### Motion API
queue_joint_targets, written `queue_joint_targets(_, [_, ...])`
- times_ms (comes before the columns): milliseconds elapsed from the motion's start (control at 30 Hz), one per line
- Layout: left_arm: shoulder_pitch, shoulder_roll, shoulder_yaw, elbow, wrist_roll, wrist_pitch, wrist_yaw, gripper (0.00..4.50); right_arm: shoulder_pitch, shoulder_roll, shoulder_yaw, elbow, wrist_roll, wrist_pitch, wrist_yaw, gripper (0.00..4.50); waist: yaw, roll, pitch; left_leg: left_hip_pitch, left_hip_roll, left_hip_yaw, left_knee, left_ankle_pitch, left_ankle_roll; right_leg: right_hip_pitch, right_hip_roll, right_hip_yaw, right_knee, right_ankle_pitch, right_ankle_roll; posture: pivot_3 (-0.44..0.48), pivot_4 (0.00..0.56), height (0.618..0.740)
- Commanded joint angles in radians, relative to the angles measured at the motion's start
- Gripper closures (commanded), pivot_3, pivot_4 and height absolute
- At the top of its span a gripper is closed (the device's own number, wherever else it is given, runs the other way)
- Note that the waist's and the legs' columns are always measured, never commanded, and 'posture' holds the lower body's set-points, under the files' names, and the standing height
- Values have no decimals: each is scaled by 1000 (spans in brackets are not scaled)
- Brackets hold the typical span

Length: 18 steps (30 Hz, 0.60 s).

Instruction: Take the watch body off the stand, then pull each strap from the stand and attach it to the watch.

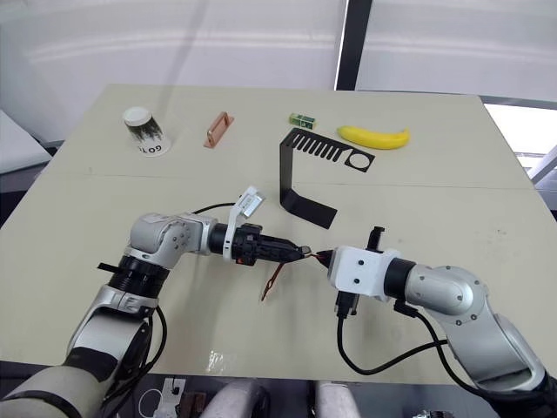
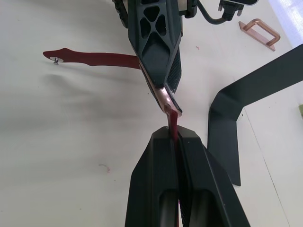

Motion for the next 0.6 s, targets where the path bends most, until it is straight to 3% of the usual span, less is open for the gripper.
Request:
queue_joint_targets(33, [3, 1, 6, -16, -16, -3, -8, 2921, -10, -1, -39, -40, 11, -1, -6, 4500, 0, 0, 0, 0, 0, 0, 0, 0, 0, 0, 0, 0, 0, 0, 0, 0, 150, 740])
queue_joint_targets(600, [-7, -26, 45, -26, -44, 44, 25, 2921, -16, 1, -17, -20, -44, -48, -10, 4500, 0, 0, 0, 0, 0, 0, 0, 0, 0, 0, 0, 0, 0, 0, 0, 0, 150, 740])
